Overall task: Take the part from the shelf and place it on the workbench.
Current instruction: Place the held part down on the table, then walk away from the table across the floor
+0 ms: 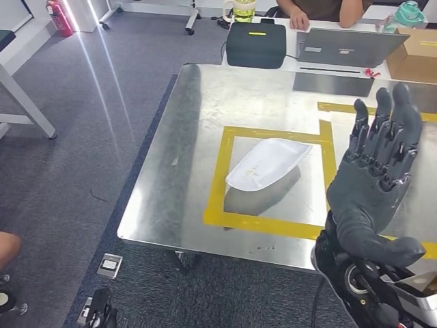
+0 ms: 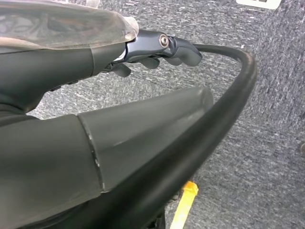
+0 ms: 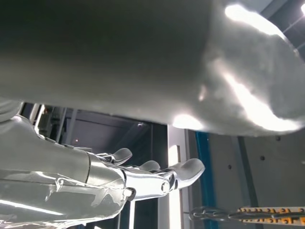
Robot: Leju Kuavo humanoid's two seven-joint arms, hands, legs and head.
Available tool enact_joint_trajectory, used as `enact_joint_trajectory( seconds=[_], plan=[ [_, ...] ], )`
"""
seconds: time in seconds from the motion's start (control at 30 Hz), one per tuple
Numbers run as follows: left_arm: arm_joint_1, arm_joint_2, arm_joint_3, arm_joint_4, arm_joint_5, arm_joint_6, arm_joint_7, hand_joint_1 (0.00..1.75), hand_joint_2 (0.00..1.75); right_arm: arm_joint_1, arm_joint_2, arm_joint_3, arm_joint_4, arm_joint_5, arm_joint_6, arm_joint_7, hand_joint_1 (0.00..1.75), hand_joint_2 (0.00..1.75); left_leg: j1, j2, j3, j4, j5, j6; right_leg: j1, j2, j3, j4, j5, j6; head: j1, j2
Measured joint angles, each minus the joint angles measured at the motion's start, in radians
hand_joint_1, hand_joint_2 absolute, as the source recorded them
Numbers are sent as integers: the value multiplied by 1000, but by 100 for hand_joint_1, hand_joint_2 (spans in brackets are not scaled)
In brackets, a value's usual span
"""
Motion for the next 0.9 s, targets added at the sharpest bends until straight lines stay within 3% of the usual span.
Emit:
enact_joint_trajectory(
  seconds=[0.57, 0.73, 0.83, 0.9],
  plan=[
    [2, -13, 0, 0, 20, -2, 1, 0, 0, -4, 13, 14, -5, 13, 13, 27, 0, 0, 0, 0, 0, 0, 0, 0, 0, 0, 0, 0, 0, 0, 0, 0],
    [1, -13, 0, 0, 20, -7, 39, 0, 0, -7, 13, 16, -5, 21, 19, 51, 0, 0, 0, 0, 0, 0, 0, 0, 0, 0, 0, 0, 0, 0, 0, 0],
    [-2, -12, 0, 0, 21, -16, 62, 0, 0, -8, 13, 16, -3, 23, 29, 56, 0, 0, -4, -1, 2, -3, -2, 11, -4, 0, 4, -10, 3, 7, -2, 0],
    [-5, -13, 0, 0, 22, -20, 70, 0, 0, -9, 14, 16, -2, 23, 36, 55, 0, 0, 3, 1, 19, -30, 6, 23, -4, -1, 5, -8, -3, 15, -4, 0]
  ],
)
